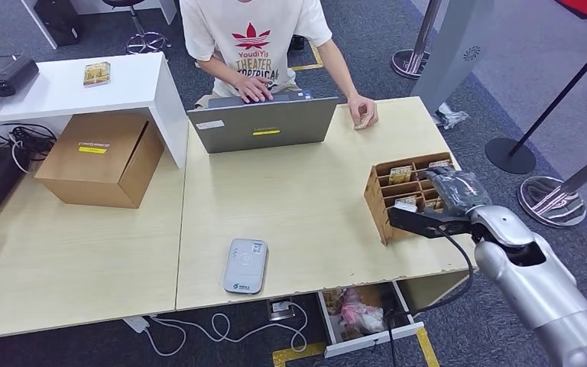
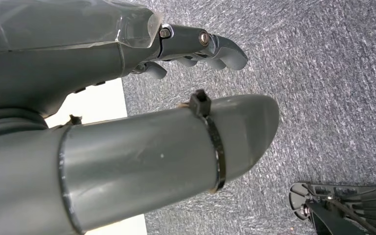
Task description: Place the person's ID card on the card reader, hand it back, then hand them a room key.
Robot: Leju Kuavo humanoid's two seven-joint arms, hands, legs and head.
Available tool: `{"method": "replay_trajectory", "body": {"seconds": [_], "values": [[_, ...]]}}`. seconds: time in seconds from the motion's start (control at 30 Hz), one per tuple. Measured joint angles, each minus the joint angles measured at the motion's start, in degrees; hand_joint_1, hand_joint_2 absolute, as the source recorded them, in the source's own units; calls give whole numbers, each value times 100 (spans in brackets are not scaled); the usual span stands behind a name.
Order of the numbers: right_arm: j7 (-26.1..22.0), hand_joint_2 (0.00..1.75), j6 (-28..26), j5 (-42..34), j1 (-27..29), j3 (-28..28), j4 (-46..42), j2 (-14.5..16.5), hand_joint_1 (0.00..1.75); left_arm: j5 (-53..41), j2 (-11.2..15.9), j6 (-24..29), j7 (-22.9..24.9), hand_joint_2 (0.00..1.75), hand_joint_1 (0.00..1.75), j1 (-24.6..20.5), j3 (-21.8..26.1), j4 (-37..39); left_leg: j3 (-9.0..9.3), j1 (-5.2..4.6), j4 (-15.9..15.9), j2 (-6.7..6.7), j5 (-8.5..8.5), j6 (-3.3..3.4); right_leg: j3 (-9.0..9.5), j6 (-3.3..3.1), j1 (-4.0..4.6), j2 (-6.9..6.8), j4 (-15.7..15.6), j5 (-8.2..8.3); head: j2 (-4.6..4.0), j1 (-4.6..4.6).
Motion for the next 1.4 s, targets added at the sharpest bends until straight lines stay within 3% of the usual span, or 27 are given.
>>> {"method": "replay_trajectory", "body": {"seconds": [0.23, 0.93, 1.4], "values": [[-97, 175, 9, -32, -165, 81, 167, 166, 73, 17, -41, 35, 3, 0, 0, -8, 1, 0, -1, 1, 0, -1, 1, -1, 0, 0, 0, -4, 1, 0, 0, 0], [-170, 175, -56, -14, -634, 432, 760, 964, 80, 19, -92, 74, 80, 0, 0, -31, 0, 0, -1, 1, 0, -6, 5, 1, 0, -1, 1, -9, 2, 1, 0, 0], [-161, 175, -86, 10, -677, 496, 1033, 1098, 79, 39, -104, 107, 118, 0, 0, -29, 1, 0, -2, 1, 0, -7, 5, 1, 0, -1, 1, -10, 2, 0, 0, -1]]}}
